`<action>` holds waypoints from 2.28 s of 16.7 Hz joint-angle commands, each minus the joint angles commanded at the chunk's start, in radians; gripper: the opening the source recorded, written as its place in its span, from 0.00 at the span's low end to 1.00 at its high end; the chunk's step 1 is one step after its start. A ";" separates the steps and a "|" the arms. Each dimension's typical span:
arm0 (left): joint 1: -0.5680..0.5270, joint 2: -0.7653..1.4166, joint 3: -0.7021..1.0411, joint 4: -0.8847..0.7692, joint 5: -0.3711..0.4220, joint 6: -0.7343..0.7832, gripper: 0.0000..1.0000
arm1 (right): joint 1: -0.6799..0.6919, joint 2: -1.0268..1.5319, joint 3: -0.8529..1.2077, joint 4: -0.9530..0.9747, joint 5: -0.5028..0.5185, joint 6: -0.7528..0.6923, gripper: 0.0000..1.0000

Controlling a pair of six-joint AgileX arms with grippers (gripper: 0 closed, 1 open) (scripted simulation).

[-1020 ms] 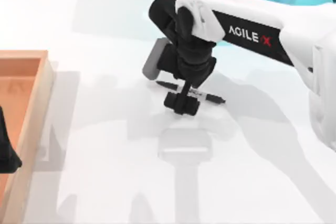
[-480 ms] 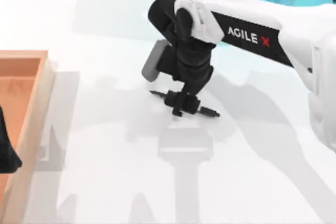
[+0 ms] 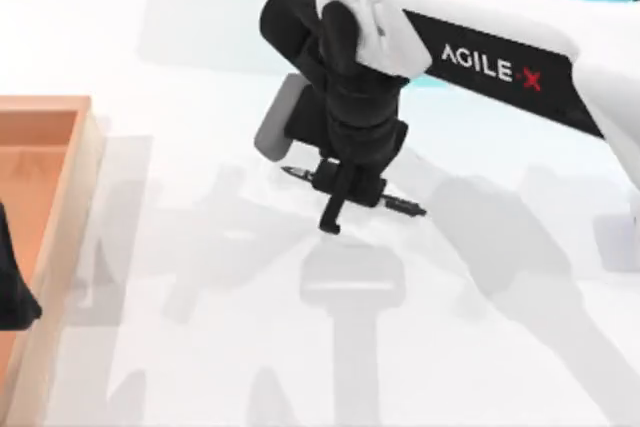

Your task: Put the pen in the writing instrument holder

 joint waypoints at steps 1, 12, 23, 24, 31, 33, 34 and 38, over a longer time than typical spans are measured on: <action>0.000 0.000 0.000 0.000 0.000 0.000 1.00 | 0.023 -0.055 -0.026 -0.027 0.002 0.023 0.00; 0.000 0.000 0.000 0.000 0.000 0.000 1.00 | 0.153 -0.370 -0.185 -0.190 -0.001 0.164 0.00; 0.000 0.000 0.000 0.000 0.000 0.000 1.00 | -0.287 -0.404 -0.427 0.225 -0.541 0.016 0.00; 0.000 0.000 0.000 0.000 0.000 0.000 1.00 | -0.362 -0.412 -0.474 0.292 -0.636 -0.004 0.00; 0.000 0.000 0.000 0.000 0.000 0.000 1.00 | -0.918 -0.520 -0.850 0.819 -1.330 -0.140 0.00; 0.000 0.000 0.000 0.000 0.000 0.000 1.00 | -1.063 -0.564 -0.949 0.966 -1.497 -0.175 0.00; 0.000 0.000 0.000 0.000 0.000 0.000 1.00 | -1.127 -0.585 -0.993 1.032 -1.567 -0.192 0.00; 0.000 0.000 0.000 0.000 0.000 0.000 1.00 | -1.299 -0.656 -1.118 1.208 -1.744 -0.239 0.00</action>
